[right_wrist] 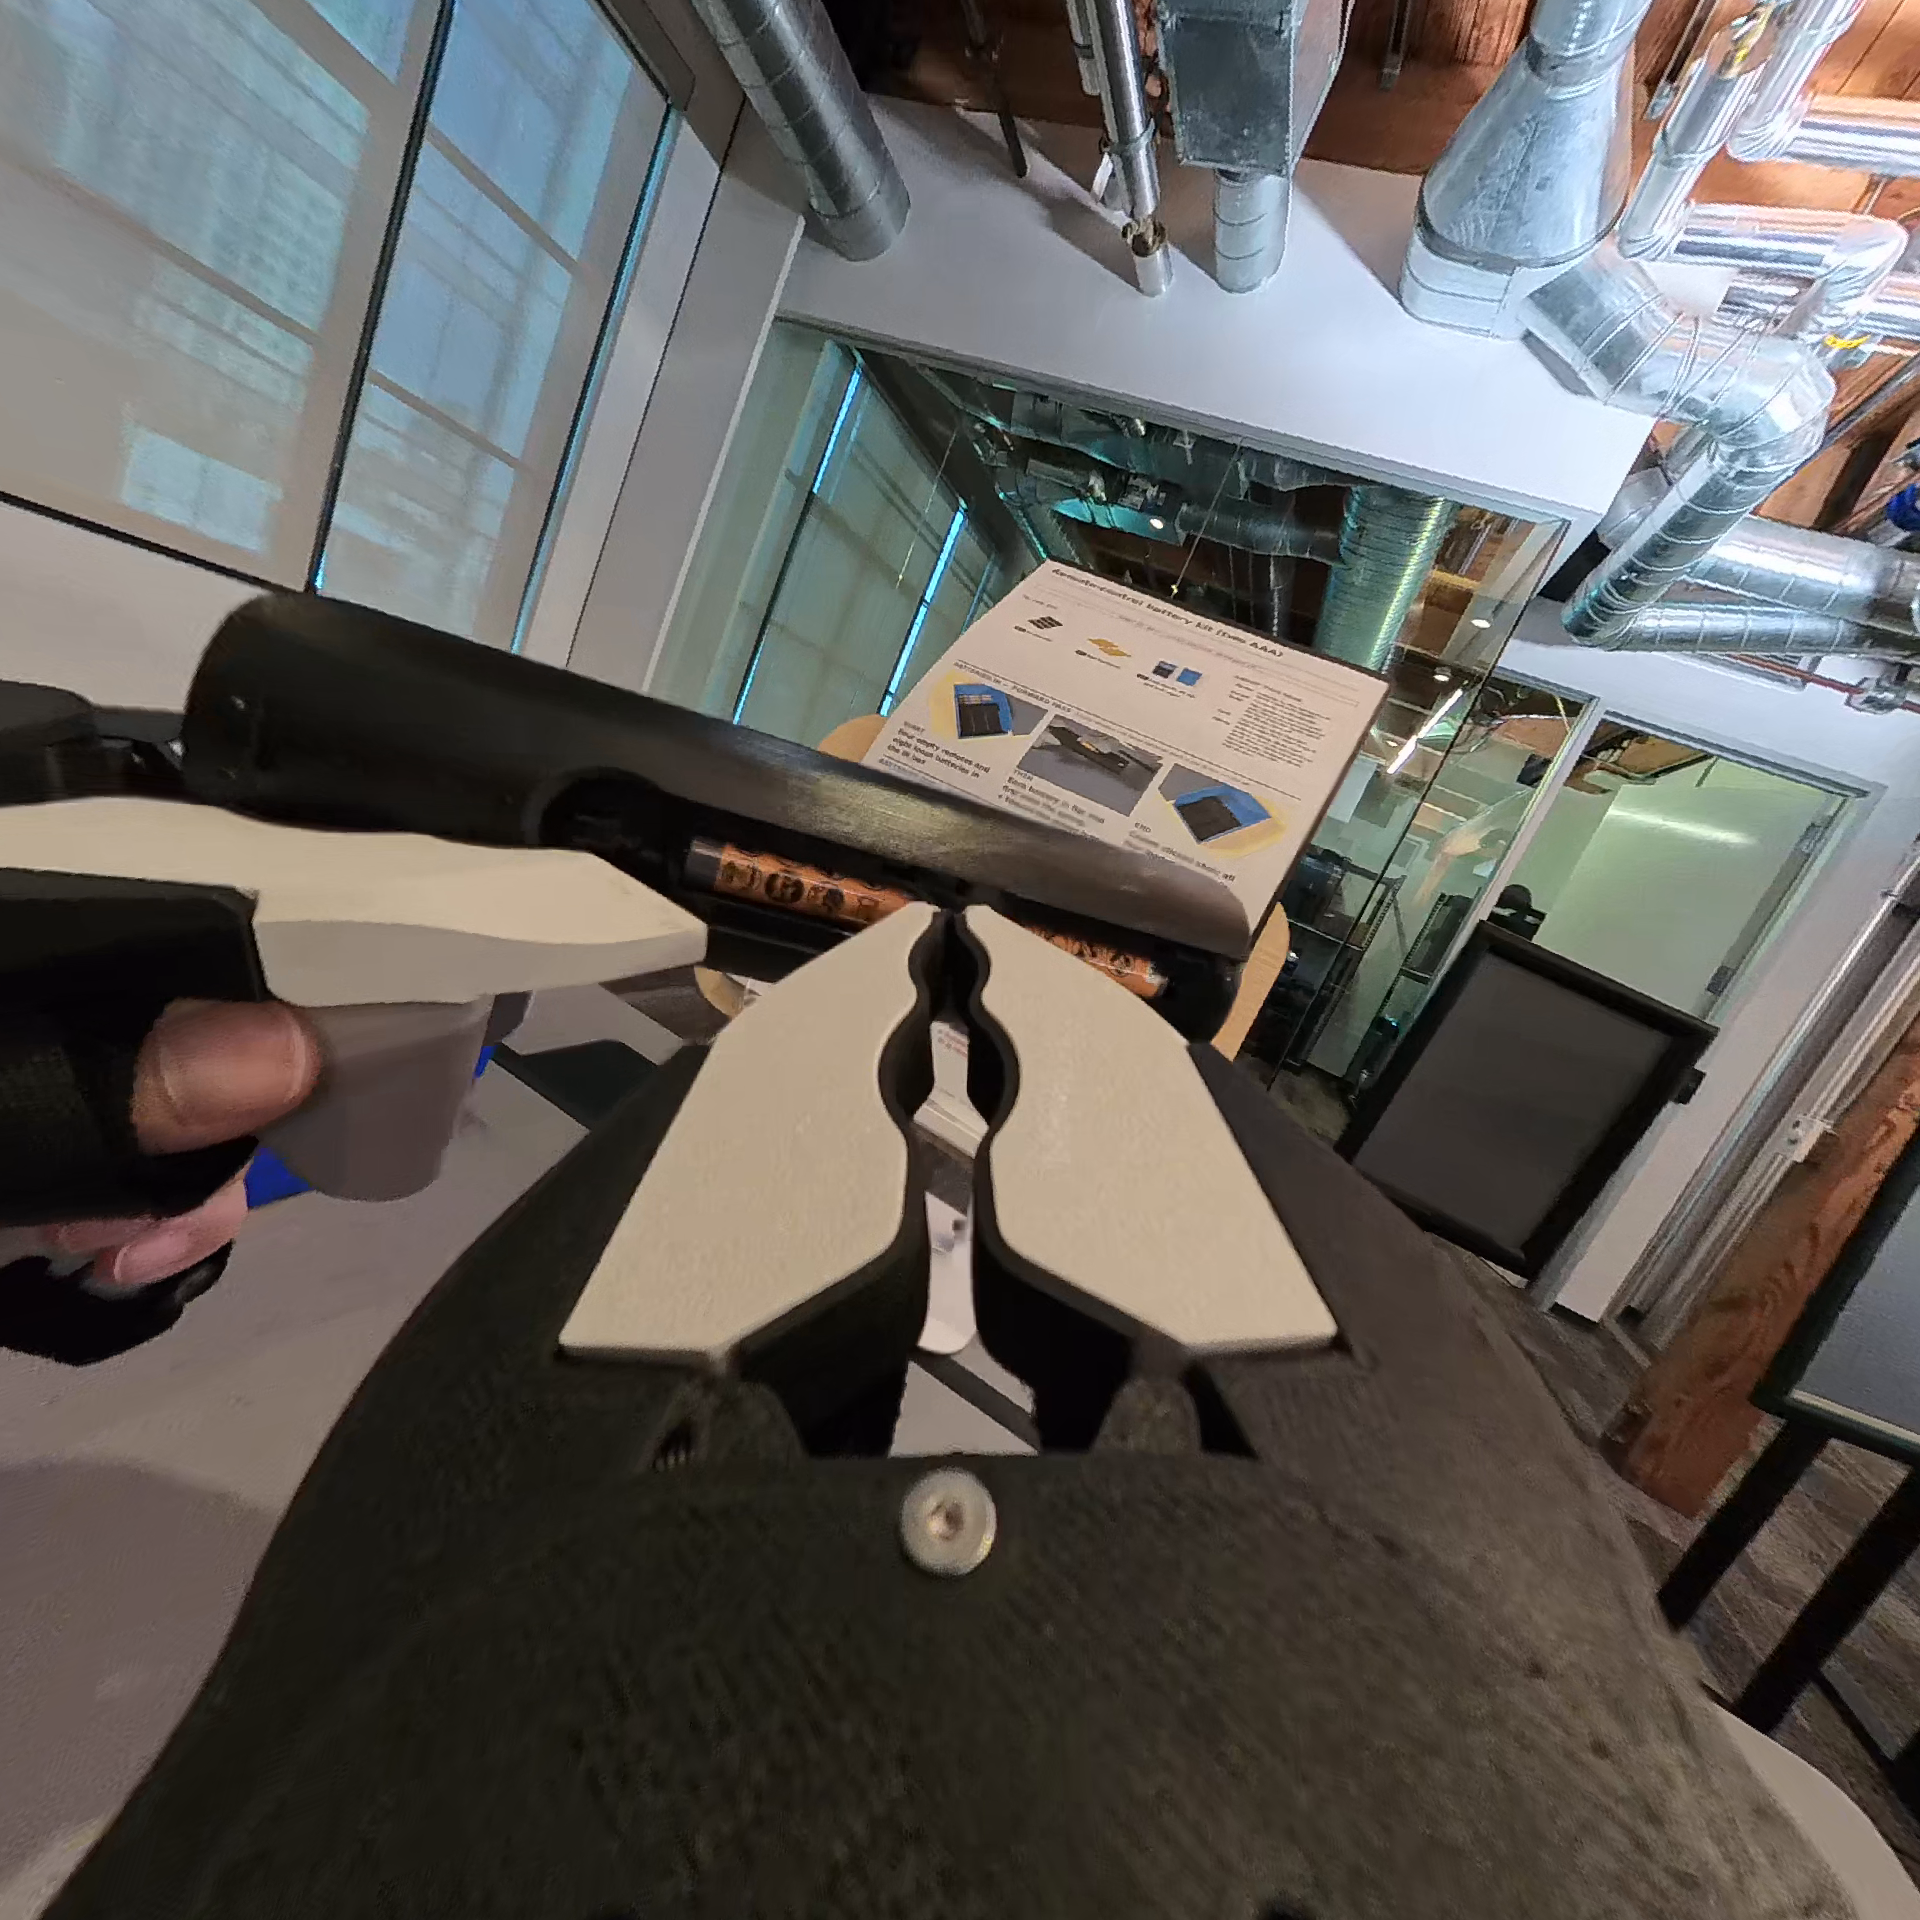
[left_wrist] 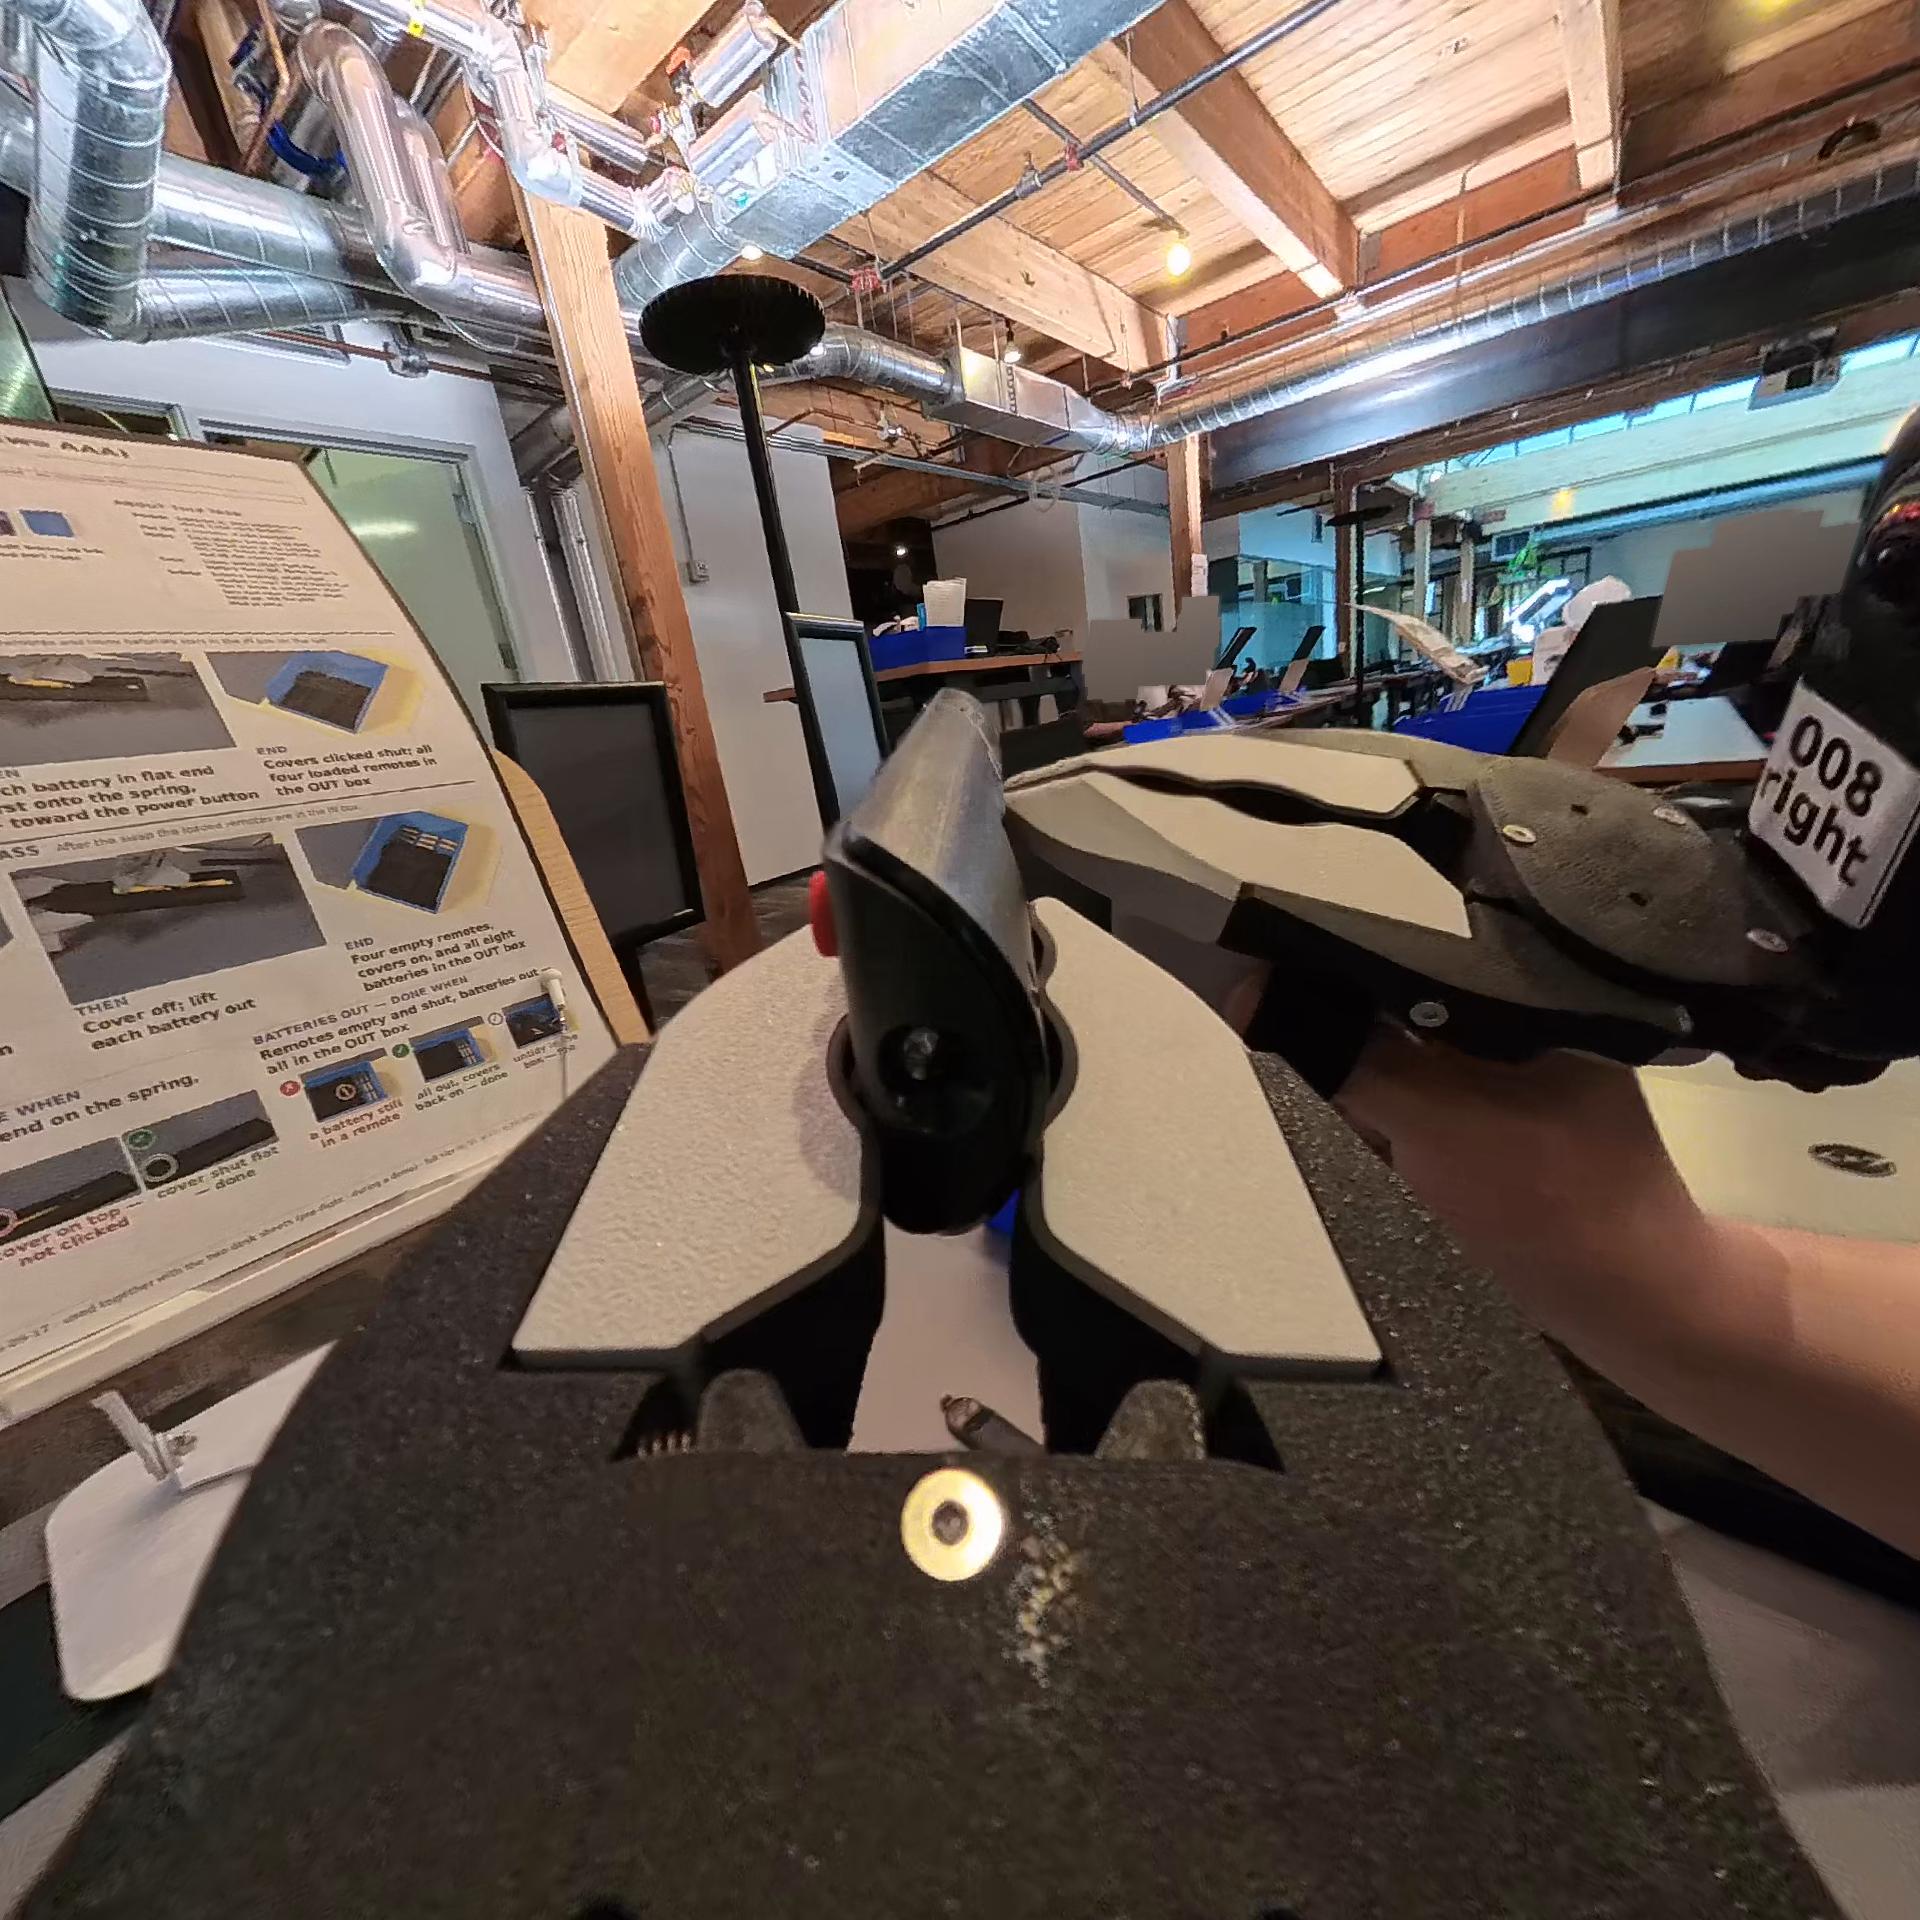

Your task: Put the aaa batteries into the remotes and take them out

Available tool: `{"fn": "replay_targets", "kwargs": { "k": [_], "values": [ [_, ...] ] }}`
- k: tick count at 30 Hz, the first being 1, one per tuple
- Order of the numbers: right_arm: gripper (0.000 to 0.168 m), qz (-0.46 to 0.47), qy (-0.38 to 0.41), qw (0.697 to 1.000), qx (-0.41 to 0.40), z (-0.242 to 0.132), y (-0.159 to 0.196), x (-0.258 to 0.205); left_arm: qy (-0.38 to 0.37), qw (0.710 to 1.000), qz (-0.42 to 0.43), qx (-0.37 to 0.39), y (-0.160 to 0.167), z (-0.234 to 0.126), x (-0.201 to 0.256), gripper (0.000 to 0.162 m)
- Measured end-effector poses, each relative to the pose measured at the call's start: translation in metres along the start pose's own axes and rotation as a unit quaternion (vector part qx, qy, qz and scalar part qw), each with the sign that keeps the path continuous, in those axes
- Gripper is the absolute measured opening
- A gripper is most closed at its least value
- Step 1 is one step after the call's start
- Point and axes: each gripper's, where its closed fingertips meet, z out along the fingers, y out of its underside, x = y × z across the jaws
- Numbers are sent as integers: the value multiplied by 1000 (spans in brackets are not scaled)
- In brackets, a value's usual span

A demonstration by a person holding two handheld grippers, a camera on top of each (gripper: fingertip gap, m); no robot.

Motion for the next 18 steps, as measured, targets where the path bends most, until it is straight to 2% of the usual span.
{"fn": "replay_targets", "kwargs": {
  "k": [8, 13, 16, 18],
  "values": [
    [2, 60, -29, 998, -4, -1, -3, 1, 10, 1000, 10, -1, -1, 0, 3, 23],
    [2, 60, -56, 997, -7, -1, -3, -13, 9, 1000, 12, -7, 2, 1, 1, 22],
    [2, -46, 0, 999, 7, -4, -12, -3, 33, 999, -10, -1, -1, 1, 5, 23],
    [2, -1, -28, 1000, 0, -3, -12, -6, 26, 1000, -14, 1, -3, 1, 4, 23]
  ]
}}
